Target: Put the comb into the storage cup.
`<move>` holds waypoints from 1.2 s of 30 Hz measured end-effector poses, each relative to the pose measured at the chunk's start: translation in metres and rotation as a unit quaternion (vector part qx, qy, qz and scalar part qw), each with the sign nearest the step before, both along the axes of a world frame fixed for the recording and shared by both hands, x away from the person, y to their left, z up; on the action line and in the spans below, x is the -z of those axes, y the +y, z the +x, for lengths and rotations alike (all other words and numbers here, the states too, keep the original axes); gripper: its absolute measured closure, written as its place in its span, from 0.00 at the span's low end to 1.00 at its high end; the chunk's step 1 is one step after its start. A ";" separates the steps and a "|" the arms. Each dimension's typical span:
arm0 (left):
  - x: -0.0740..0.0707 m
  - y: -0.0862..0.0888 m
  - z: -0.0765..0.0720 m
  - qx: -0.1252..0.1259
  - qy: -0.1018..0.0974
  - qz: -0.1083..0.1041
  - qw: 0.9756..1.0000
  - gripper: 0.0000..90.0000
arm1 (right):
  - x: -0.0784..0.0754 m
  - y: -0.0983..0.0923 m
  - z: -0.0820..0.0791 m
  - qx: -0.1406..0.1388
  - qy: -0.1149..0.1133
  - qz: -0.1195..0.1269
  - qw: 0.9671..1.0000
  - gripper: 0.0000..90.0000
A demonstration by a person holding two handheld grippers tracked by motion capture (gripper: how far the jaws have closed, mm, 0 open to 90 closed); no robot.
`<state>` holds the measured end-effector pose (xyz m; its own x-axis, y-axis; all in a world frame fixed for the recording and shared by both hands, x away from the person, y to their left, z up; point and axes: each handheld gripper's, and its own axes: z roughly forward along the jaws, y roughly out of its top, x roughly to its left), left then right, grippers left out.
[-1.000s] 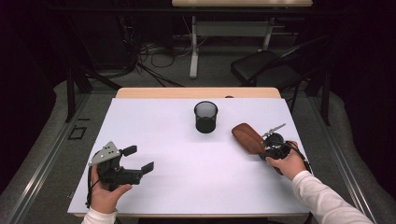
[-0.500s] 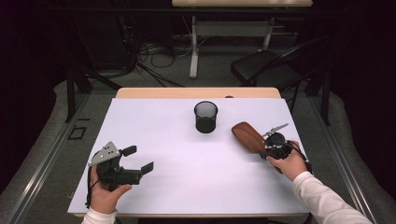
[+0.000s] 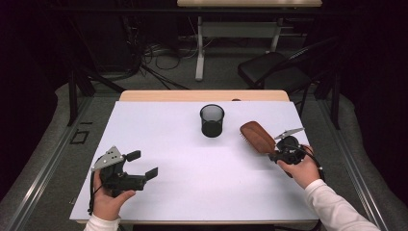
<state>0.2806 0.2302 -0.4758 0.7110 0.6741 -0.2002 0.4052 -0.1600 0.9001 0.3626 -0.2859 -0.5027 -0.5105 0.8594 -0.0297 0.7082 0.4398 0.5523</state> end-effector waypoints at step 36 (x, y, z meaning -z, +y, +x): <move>-0.004 0.006 -0.007 -0.017 -0.006 -0.008 1.000 0.05 | -0.022 0.014 -0.001 -0.019 -0.026 0.013 0.999 0.80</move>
